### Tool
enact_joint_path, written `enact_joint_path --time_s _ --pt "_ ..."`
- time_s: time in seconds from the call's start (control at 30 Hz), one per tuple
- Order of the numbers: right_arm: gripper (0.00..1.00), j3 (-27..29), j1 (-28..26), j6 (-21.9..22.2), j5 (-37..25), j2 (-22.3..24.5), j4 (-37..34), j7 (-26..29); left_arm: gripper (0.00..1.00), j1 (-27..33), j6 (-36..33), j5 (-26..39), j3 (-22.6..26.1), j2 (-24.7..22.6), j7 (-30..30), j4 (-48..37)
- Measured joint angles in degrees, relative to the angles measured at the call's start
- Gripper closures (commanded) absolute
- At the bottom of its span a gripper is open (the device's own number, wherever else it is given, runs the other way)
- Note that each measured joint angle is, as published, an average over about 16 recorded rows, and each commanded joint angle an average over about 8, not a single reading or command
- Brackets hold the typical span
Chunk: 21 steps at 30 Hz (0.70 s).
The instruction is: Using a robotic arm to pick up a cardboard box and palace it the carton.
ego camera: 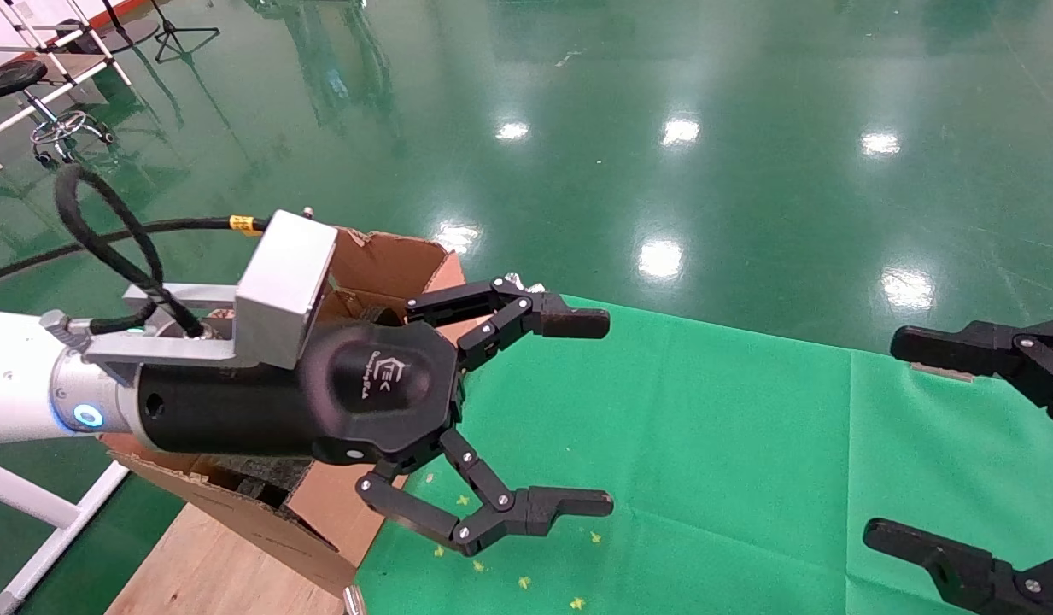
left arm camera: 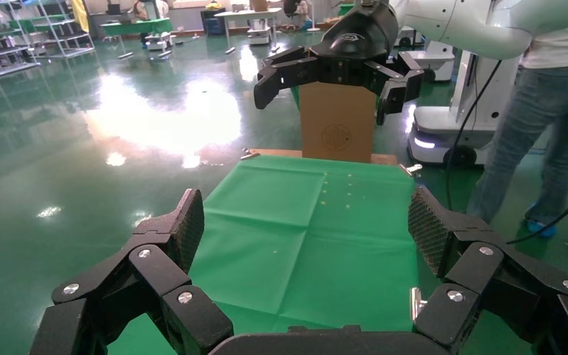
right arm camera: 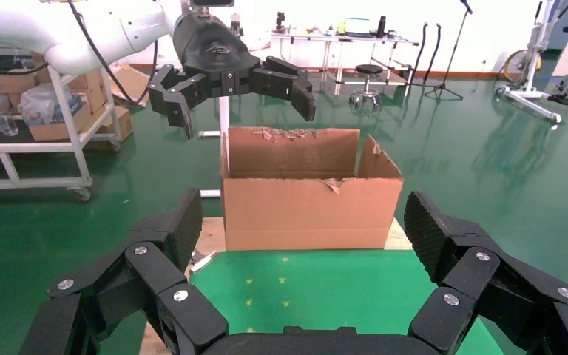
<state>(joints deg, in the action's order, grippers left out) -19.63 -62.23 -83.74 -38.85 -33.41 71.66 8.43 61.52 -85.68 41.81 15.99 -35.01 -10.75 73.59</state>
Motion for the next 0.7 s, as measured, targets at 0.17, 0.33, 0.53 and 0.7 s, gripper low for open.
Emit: enact_joint_path --time_s 0.17,0.33,0.53,0.7 --pt "0.0 0.0 0.0 0.0 0.0 0.0 0.0 0.0 0.0 0.02 0.02 0.03 0.02 0.0 -0.01 -0.03" --pt "0.0 0.0 0.0 0.0 0.0 0.0 0.0 0.0 0.0 0.04 0.03 0.05 0.04 0.0 -0.02 -0.05" --pt "0.0 0.0 0.0 0.0 0.0 0.0 0.0 0.0 0.0 0.06 0.03 0.08 0.05 0.0 -0.02 -0.07" --pt "0.0 0.0 0.0 0.0 0.0 0.0 0.0 0.0 0.0 0.07 0.04 0.09 0.06 0.0 -0.02 -0.09"
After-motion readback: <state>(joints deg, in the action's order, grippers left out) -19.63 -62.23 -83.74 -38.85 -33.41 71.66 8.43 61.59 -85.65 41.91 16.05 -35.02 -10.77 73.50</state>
